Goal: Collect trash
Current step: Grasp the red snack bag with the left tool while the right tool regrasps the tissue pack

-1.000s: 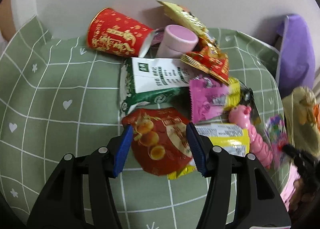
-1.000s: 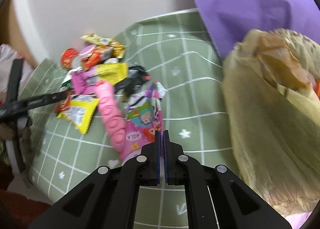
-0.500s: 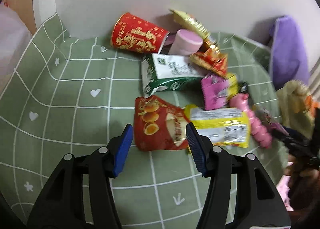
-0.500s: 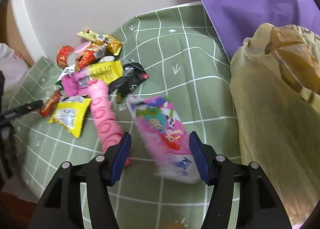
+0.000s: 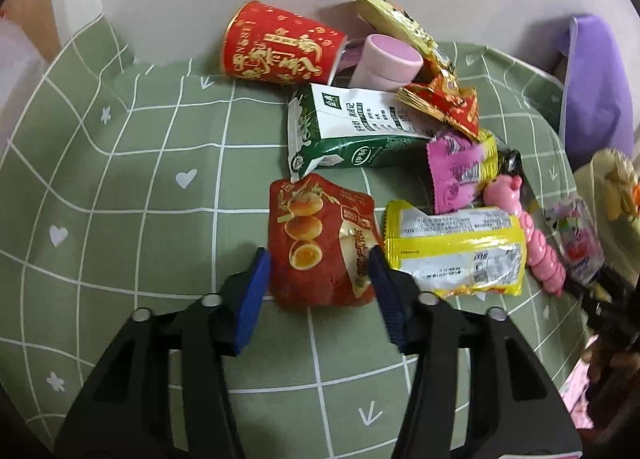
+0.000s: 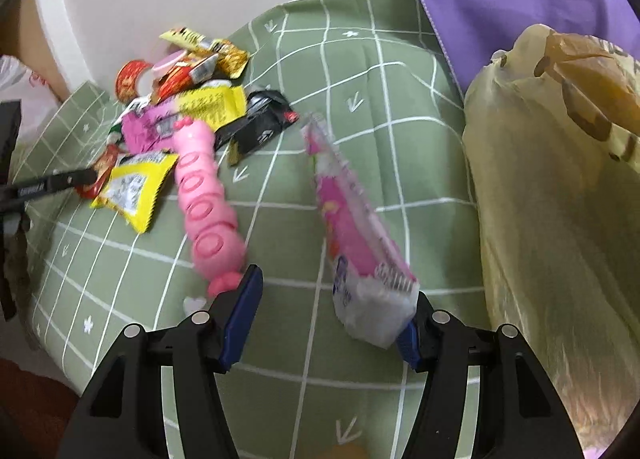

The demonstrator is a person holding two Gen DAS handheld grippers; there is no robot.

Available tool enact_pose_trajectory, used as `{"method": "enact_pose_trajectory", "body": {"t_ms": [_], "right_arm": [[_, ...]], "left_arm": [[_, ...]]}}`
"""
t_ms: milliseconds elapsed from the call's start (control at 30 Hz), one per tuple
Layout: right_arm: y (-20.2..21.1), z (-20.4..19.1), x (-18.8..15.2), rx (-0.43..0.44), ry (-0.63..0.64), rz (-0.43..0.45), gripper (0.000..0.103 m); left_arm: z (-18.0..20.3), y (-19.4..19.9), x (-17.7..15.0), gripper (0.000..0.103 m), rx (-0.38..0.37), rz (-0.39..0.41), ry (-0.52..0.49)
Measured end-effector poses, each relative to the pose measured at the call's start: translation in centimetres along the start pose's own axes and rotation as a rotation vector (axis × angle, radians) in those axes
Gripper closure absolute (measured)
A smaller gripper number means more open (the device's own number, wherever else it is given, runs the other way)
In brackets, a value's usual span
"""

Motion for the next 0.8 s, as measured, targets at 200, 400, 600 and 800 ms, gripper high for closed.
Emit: {"method": "enact_pose_trajectory", "body": {"t_ms": [200,400,600,800], "right_arm": [[3.4,0.6,0.2,0.005,-0.022,0.090,0.047],[3.9,2.0,2.2,0.020,-0.074,0.127,0.047],[3.9,1.3,2.7,0.038,-0.071,0.133,0.047],[0.9,0.7,1.0,0.078,-0.077,0.028,0.047]], "left_arm": [[0.8,1.2,0.0,0.083,-0.028,0.032,-0.021],[3.1,3.6,0.4,0.084,-0.127,0.084,-0.060],[5.4,5.3,1.0,0.083,-0.156,0.118,-0.119],[6.3,4.9,0.9,0.083,-0.162,0.107,-0.153]]}}
Point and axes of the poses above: each gripper's, at about its wrist camera, not at the fingertips, and y roughly against the way its jaws point, z to its right, x to its top, the point moved 6 cm from there along -y, roughly the way its jaws point, and after that the axes turned 5 degrees about -x, right-handed, at the moved point
